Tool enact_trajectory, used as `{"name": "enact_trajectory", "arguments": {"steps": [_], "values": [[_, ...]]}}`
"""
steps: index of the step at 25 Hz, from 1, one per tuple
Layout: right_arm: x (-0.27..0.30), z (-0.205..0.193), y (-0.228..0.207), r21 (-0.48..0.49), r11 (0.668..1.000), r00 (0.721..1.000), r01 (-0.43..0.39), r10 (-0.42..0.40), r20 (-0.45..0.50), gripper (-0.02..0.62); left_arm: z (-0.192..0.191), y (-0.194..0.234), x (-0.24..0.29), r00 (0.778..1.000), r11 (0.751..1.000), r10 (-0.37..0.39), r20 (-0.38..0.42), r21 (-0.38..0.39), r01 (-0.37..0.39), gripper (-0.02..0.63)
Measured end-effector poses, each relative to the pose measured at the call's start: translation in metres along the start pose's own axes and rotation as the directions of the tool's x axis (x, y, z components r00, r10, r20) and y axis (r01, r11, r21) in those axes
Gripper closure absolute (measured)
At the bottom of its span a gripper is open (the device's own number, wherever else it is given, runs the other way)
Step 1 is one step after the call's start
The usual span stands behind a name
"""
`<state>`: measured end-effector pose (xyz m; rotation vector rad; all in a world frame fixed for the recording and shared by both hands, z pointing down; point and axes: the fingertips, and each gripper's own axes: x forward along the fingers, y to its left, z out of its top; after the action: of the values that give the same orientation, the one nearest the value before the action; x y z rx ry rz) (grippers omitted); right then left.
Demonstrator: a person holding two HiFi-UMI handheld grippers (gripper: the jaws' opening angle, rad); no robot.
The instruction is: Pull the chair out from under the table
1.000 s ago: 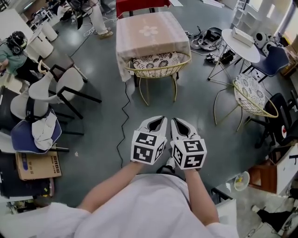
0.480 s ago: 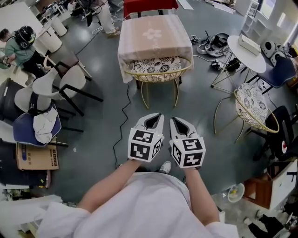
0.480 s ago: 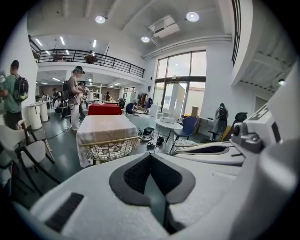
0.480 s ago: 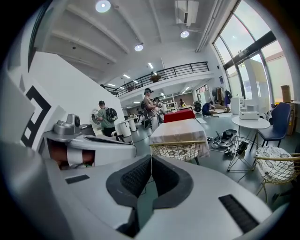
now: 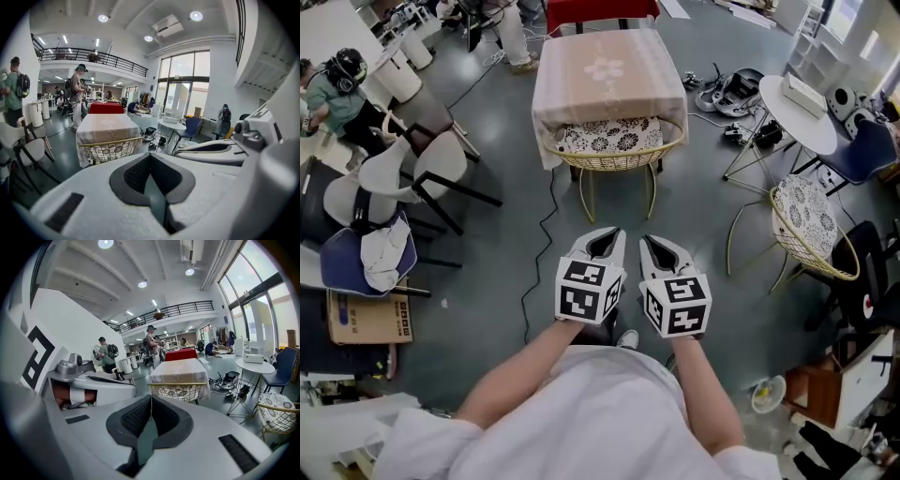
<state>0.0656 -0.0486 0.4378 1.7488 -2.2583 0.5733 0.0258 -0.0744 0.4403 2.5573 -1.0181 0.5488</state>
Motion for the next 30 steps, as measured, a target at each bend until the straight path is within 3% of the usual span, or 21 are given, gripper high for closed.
{"name": "enact_trajectory", "arguments": {"steps": [19,30], "values": [[0.122,0.042,-0.035,-0.025,1.0,0.998,0.011,-0.013,-0.068,0.592,0.038,0.082,0.096,0.996,0.997,-0.072,-0.051,-0.04,0.07,0.601],[0.175,0.054,-0.038,-0.096,0.995,0.993,0.015,-0.026,-0.117,0.592,0.048,0.138,0.121,0.991,0.992,-0.122,-0.06,0.011,0.122,0.601]]}}
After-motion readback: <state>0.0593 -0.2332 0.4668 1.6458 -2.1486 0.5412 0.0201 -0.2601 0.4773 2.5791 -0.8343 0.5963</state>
